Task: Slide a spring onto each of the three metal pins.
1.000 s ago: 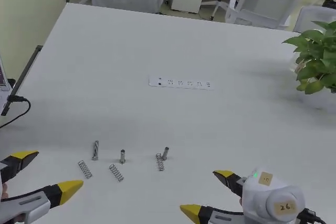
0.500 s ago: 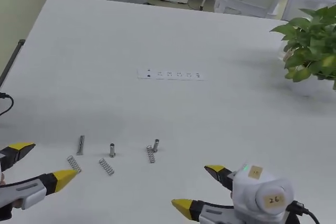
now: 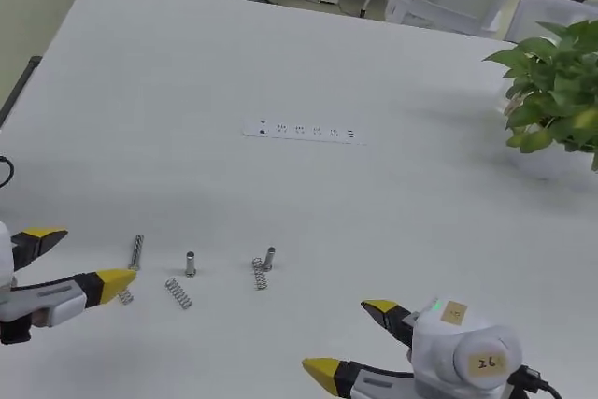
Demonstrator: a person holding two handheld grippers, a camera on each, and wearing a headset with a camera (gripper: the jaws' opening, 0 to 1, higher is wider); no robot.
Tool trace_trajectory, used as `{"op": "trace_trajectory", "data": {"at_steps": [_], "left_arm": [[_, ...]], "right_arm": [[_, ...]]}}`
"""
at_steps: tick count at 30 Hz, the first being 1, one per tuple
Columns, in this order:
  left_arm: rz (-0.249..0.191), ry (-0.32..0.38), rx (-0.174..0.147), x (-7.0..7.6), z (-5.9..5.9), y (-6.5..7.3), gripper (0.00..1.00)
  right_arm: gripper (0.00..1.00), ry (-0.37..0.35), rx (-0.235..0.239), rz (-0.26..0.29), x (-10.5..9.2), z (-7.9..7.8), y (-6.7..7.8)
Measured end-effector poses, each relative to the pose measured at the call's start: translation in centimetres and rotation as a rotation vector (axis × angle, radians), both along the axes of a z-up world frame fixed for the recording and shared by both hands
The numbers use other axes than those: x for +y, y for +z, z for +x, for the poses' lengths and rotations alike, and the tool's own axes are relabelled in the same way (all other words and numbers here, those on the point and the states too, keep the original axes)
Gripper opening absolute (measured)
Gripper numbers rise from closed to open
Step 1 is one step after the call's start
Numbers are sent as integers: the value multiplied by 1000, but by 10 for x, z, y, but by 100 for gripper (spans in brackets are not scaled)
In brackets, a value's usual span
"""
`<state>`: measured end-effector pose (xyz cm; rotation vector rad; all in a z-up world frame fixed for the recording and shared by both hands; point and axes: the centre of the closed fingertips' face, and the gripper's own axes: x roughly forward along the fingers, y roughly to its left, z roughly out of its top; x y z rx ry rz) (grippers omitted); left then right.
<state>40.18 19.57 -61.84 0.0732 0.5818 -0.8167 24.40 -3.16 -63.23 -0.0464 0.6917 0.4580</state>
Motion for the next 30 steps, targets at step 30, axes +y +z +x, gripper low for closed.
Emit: {"op": "trace_trajectory", "data": {"at_steps": [30], "left_arm": [[22, 22, 143, -15, 60, -71, 41]], "right_arm": [[63, -48, 19, 6, -7, -1, -8]]}}
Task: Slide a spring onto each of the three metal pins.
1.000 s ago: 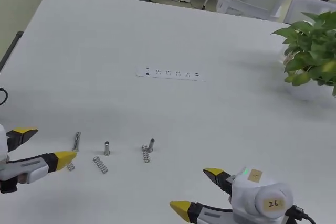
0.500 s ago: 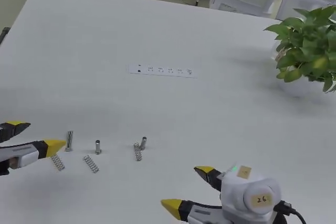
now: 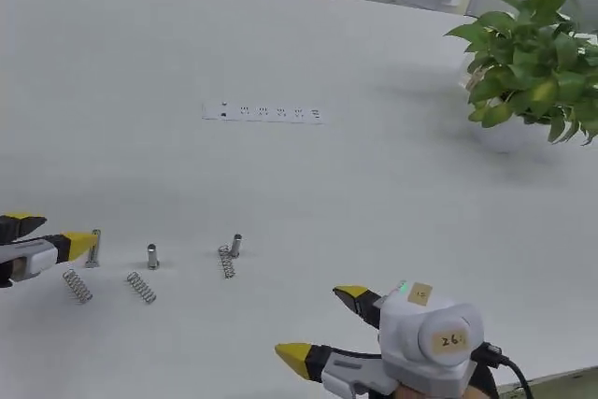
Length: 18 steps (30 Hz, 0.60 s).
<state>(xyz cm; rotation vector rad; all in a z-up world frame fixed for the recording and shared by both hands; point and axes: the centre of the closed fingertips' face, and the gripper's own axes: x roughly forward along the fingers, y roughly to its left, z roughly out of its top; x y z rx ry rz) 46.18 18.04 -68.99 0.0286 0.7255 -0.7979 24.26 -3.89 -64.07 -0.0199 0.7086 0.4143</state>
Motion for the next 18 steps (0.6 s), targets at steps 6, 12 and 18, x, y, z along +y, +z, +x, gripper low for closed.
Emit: {"op": "trace_trajectory", "data": {"at_steps": [6, 12, 18], "left_arm": [[22, 1, 26, -8, 6, -16, 39], [34, 22, 53, -12, 18, -32, 33], [85, -5, 83, -15, 20, -53, 26]], "right_arm": [[63, -4, 1, 1, -1, 1, 0], [62, -12, 8, 3, -4, 1, -2], [62, -18, 14, -1, -10, 0, -2]]}}
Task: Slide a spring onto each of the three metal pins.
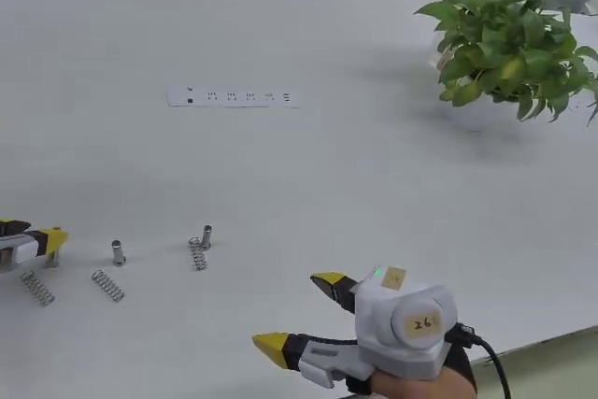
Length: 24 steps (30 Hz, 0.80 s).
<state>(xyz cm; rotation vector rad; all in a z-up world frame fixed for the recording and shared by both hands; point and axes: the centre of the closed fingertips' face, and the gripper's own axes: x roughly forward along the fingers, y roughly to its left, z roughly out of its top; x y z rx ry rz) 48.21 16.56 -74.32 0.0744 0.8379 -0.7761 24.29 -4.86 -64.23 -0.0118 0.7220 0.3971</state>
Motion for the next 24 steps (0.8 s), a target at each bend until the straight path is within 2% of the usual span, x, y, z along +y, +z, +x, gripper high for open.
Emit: {"op": "trace_trajectory", "data": {"at_steps": [4, 9, 13, 20, 24], "left_arm": [[15, 2, 17, -3, 6, -11, 23], [45, -10, 31, -8, 5, -22, 18], [50, 0, 48, -8, 9, -28, 15], [74, 0, 48, -10, 11, -36, 11], [79, -5, 29, -11, 18, -39, 5]], "right_arm": [[62, -5, 6, -5, -5, -2, -1], [62, -14, 13, -4, -8, -3, -3], [62, -8, 21, -7, -7, -3, -5], [62, 2, 28, -7, -4, -2, -7], [62, 2, 30, -9, -5, -2, -7]]}}
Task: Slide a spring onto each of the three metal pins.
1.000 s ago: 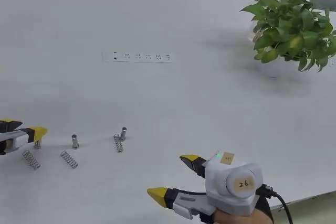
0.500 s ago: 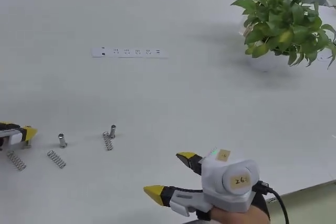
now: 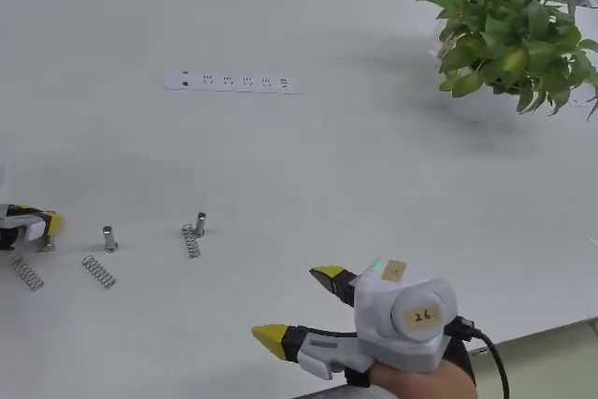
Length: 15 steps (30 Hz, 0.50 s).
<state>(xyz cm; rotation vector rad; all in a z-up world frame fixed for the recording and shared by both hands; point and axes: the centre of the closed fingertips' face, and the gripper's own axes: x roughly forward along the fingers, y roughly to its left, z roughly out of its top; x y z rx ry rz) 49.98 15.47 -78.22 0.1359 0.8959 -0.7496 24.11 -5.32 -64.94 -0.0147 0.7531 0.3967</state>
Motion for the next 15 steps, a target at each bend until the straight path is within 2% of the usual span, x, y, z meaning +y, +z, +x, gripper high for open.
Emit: {"op": "trace_trajectory", "data": {"at_steps": [4, 7, 10, 15], "left_arm": [[6, -16, -30, -2, 4, -1, 4], [45, -49, -50, -3, 4, -1, 3], [56, -56, -56, -4, 3, -2, 3], [66, -52, -46, -3, 0, -1, 3]], "right_arm": [[62, 0, 2, -3, -1, 1, -1], [62, -1, 0, -2, -1, 2, 0], [62, 0, -2, 1, 1, 3, 0], [62, -1, -6, 1, 1, 3, 1]]}}
